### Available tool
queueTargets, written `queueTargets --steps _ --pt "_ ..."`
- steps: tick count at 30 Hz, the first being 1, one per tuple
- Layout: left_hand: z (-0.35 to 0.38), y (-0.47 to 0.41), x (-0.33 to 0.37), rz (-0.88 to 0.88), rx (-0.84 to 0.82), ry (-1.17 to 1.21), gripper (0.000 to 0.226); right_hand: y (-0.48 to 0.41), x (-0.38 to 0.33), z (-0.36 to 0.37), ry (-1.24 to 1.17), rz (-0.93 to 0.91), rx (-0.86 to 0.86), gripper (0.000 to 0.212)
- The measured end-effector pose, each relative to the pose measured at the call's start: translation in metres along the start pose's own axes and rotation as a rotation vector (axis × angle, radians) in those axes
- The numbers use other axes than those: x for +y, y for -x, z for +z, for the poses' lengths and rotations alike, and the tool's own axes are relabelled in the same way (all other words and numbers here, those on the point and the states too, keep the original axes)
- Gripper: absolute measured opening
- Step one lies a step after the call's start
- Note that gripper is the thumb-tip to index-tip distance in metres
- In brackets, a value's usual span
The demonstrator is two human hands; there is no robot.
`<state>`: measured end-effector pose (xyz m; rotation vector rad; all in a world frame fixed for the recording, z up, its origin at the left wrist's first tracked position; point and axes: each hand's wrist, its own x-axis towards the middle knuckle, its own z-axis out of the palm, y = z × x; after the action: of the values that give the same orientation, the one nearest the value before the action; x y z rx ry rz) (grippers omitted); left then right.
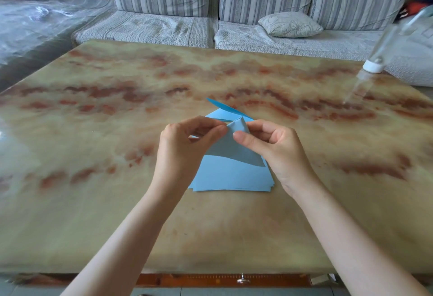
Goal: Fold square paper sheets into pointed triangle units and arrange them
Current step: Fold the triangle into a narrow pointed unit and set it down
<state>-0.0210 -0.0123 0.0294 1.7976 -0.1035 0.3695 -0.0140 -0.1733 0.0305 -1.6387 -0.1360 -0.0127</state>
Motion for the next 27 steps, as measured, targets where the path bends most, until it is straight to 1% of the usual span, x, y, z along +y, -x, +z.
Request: queueTargets --steps 4,8,10,12,16,20,24,27 --pt "0.001 0.001 -0.001 -0.01 -0.038 -0.009 0.013 0.0 0.001 -0.001 -0.013 0.024 0.002 0.008" --pt "-0.007 -0.005 -0.003 -0.129 -0.202 0.05 0.004 0.0 -0.001 -0.005 0.033 0.046 -0.073 0.007" --pt "-0.011 -0.007 0.0 -0.147 -0.284 0.111 0.011 0.0 -0.001 -0.007 0.062 0.065 -0.128 0.01" --pt "-0.014 -0.009 0.002 -0.115 -0.336 0.136 0.015 0.001 -0.002 -0.008 0.088 0.076 -0.184 0.013" --pt "-0.018 -0.01 0.005 -0.095 -0.4 0.1 0.015 0.003 -0.003 -0.008 0.136 0.094 -0.275 0.01" --pt "-0.024 -0.012 0.008 -0.127 -0.47 0.092 0.011 0.003 -0.005 -0.008 0.151 0.102 -0.311 0.008" --pt "-0.024 -0.013 0.006 -0.157 -0.479 0.091 0.008 0.003 -0.005 -0.009 0.16 0.113 -0.339 0.006" --pt "-0.024 -0.014 0.004 -0.142 -0.508 0.067 0.009 0.003 -0.005 -0.01 0.171 0.125 -0.351 0.009"
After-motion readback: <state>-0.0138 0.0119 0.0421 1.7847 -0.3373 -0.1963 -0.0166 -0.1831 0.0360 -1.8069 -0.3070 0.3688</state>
